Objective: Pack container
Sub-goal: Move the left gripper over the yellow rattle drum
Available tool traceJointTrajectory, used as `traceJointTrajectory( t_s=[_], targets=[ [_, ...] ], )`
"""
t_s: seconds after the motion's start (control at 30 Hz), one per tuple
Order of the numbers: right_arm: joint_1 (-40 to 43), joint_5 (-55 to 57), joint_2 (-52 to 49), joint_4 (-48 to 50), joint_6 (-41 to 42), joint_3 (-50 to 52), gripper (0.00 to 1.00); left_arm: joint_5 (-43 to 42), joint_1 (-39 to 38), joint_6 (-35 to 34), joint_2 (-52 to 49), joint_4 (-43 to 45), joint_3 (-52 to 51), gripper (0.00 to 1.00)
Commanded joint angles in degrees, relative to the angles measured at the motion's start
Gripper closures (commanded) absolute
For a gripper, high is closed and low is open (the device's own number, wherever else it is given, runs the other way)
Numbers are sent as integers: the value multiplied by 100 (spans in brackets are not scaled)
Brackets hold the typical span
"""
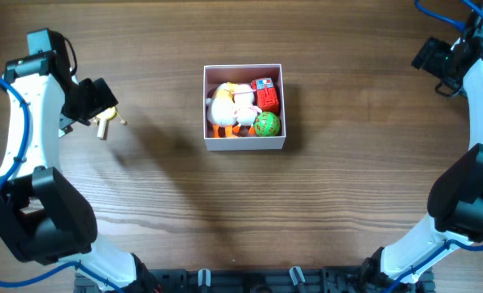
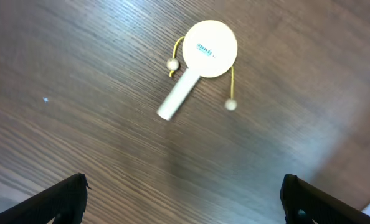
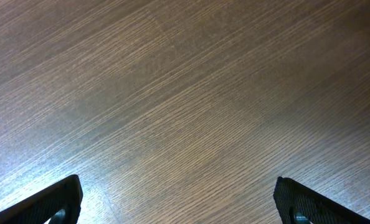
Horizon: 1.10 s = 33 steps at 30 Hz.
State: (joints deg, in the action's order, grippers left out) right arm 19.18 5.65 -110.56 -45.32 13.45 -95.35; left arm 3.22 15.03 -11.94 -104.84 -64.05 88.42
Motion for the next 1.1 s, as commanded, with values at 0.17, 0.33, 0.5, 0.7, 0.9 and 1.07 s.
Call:
traceJointTrajectory(
  t_s=[0.17,0.33,0.5,0.7,0.9,1.07],
  targets=[
    [-7,96,-4,13,63,11,0,94,166,1628,-459,452,-35,0],
    [-7,96,-4,13,63,11,0,92,166,1626,-680,815,-35,0],
    [-7,96,-4,13,63,11,0,66,166,1624,-953,1054,-35,0],
    [-7,96,-4,13,63,11,0,72,166,1626,-1211,1161,-35,0],
    [-7,96,-4,13,61,11,0,70,173,1626,-1447,1268,-37,0],
    [-7,96,-4,13,61,11,0,72,184,1626,-1598,1309,-37,0]
  ],
)
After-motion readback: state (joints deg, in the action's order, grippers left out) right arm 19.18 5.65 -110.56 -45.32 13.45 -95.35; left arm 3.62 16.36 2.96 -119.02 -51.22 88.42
